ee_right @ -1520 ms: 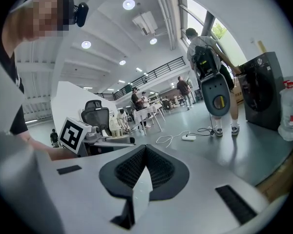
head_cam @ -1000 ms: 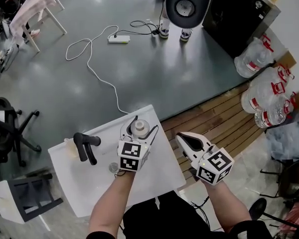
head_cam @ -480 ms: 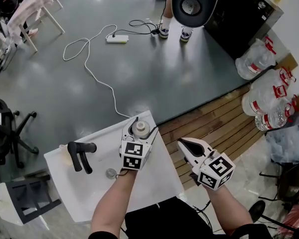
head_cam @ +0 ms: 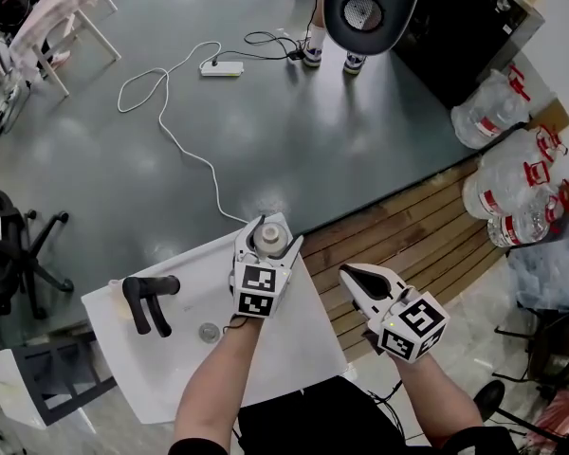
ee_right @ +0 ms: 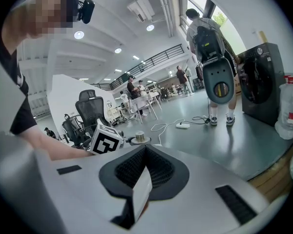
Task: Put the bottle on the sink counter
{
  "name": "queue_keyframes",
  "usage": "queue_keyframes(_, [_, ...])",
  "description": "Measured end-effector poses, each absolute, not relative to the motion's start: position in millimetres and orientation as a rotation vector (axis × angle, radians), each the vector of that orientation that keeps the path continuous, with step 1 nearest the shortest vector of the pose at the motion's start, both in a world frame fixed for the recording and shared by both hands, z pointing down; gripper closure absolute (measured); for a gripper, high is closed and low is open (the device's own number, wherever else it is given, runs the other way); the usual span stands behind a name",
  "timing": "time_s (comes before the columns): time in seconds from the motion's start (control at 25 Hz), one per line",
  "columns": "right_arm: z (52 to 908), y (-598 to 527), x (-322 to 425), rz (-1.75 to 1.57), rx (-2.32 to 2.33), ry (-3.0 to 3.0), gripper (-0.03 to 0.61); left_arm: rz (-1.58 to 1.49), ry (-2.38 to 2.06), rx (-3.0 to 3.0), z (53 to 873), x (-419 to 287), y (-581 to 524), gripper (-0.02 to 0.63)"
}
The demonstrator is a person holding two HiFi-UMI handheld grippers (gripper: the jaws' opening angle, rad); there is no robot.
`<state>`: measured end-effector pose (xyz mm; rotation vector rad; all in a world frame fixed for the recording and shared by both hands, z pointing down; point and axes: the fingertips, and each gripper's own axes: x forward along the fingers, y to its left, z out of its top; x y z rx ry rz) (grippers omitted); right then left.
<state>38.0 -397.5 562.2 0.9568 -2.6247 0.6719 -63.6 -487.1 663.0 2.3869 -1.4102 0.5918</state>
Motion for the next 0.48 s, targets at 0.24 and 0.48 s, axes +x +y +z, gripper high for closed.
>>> queue_keyframes(0.24, [562.7,-400.1,38.9,0.677,0.947,-2.631,0.563,0.617,-1.413,2.415,663.7,-61.4,-489.6,0.273])
queue_keyframes(0.48, [561.2,-400.8,42.4,0.675,0.948,-2.635,0.565,0.668,-1.416,2.415,667.2,-64.0,-487.9,0.273])
